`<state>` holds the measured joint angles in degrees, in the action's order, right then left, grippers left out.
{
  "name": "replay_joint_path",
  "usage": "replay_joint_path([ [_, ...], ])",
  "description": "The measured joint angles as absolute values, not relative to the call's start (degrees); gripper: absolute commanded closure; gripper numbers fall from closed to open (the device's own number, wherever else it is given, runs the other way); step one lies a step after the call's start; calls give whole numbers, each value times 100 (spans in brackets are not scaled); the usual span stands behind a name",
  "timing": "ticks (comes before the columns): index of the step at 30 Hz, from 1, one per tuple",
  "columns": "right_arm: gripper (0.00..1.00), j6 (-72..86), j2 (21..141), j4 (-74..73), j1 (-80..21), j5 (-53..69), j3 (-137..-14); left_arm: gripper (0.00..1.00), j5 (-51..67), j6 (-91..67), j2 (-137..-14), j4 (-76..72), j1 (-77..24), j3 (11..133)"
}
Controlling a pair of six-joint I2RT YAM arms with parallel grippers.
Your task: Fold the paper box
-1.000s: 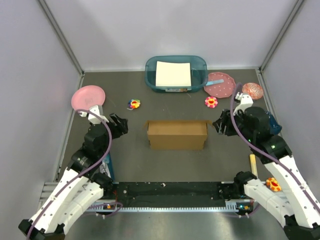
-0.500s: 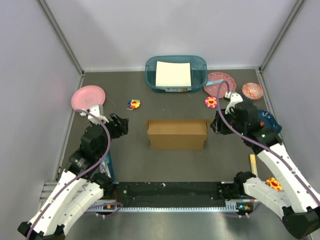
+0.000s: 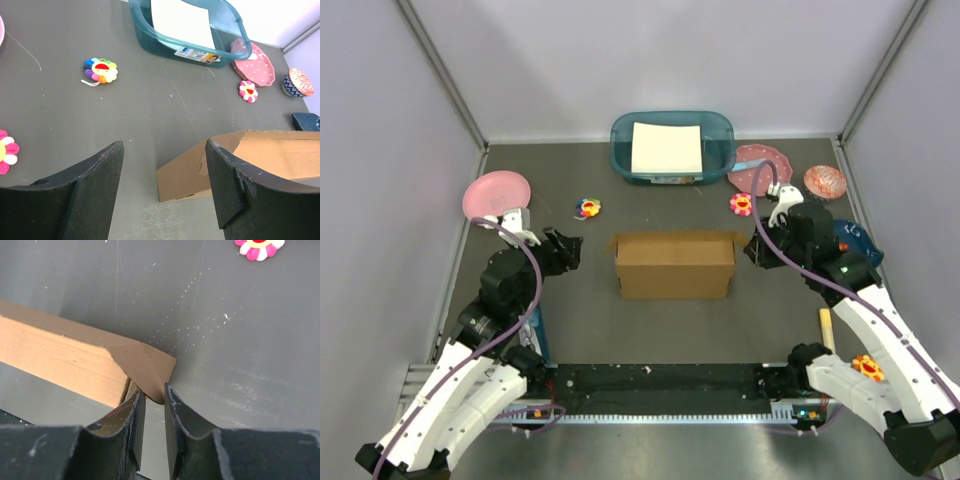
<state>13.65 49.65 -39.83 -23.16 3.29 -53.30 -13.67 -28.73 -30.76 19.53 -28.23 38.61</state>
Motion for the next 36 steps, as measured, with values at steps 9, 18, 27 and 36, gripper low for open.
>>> replay_joint_path([
  [9,89,1372,4799,-3913,-2405,381,-5205,30,-1002,-2742,-3046,1584,-2823,3656],
  [18,97,1372,4626,-3802,-2556,307,-4989,33,-652,-2528,-3046,1177,-2823,3374],
  [27,100,1376,4569,-3730,-2615,248,-4910,35,-47,-2141,-3306,467,-2823,3055],
  [36,100,1376,4569,-3728,-2652,224,-4910,38,707,-1918,-3629,-43,-2823,3052],
])
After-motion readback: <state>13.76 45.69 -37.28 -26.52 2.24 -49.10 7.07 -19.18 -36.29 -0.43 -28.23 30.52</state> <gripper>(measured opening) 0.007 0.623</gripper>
